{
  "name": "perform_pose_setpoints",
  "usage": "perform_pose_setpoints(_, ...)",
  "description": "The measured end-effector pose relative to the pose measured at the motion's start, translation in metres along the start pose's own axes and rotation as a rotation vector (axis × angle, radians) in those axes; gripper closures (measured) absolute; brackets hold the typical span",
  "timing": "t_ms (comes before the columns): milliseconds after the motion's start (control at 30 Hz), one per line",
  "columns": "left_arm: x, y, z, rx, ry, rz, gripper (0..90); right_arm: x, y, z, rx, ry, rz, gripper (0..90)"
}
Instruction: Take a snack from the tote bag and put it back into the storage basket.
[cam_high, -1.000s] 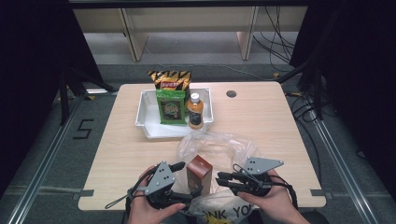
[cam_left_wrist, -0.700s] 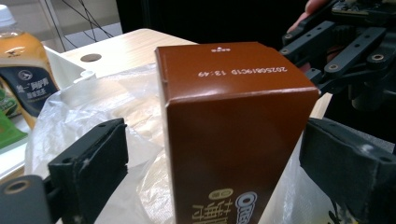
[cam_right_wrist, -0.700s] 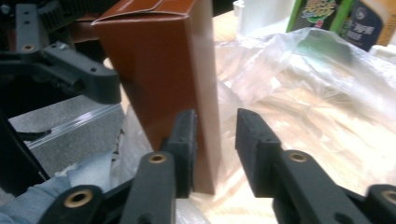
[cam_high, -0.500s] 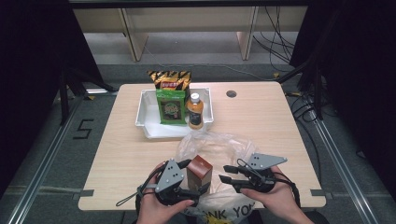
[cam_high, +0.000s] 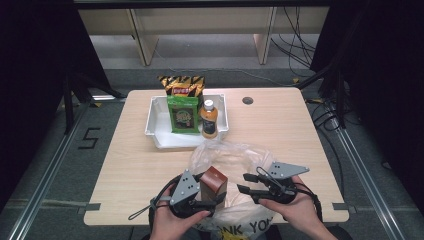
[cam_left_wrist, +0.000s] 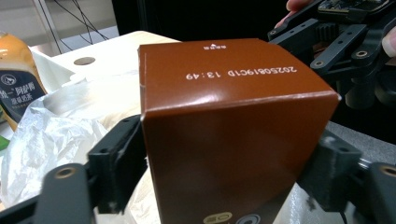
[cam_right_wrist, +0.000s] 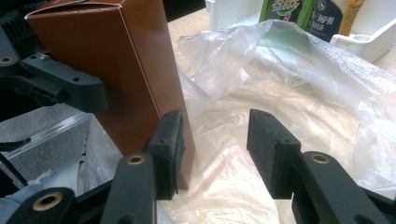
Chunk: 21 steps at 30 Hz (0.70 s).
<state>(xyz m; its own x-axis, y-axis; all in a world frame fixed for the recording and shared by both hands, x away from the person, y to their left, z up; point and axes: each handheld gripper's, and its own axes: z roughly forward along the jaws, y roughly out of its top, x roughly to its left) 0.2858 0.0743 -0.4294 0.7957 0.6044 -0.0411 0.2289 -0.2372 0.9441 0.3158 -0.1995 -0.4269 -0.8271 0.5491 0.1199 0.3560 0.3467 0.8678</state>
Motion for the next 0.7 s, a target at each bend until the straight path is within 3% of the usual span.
perform_pose_setpoints(67,0.0002,-0.0001,-0.0006,-0.006,0.0,0.006,30.0,-0.0015,-0.0005,-0.0013,0.007,0.001,-0.011,55.9)
perform_pose_setpoints(167,0.0003,-0.0008,-0.0012,-0.025,0.004,0.004,35.3,-0.0012,-0.0011,-0.0014,0.012,0.003,0.023,55.6)
perform_pose_setpoints(267,0.0011,-0.0013,-0.0021,-0.026,0.002,0.004,36.5,-0.0043,-0.002,0.0,-0.004,-0.006,-0.018,55.2)
perform_pose_setpoints(333,0.0016,-0.0012,-0.0022,-0.026,-0.002,0.008,36.9,-0.0037,-0.0023,-0.0005,0.008,-0.006,0.006,54.9)
perform_pose_setpoints(367,0.0022,-0.0011,-0.0022,-0.027,-0.004,0.014,37.0,-0.0007,-0.003,0.0001,0.006,0.0,0.052,54.7)
perform_pose_setpoints(433,0.0022,-0.0015,-0.002,-0.032,-0.007,0.006,37.2,-0.001,-0.0028,0.0006,0.003,0.009,0.064,54.7)
perform_pose_setpoints(500,0.002,-0.0017,-0.0018,-0.037,-0.011,-0.008,37.3,-0.0026,-0.0025,-0.0001,0.015,0.002,0.055,54.5)
perform_pose_setpoints(533,0.002,-0.0016,-0.0018,-0.038,-0.013,-0.011,37.3,-0.0041,-0.003,0.0011,-0.009,-0.006,0.038,54.1)
perform_pose_setpoints(600,0.0024,-0.0011,-0.0017,-0.039,-0.019,-0.005,37.4,-0.0035,-0.0034,0.0005,0.005,-0.018,0.054,53.4)
perform_pose_setpoints(700,0.0024,0.0002,-0.0017,-0.05,-0.025,-0.002,37.4,-0.0061,-0.0037,0.0025,0.006,0.005,0.033,52.7)
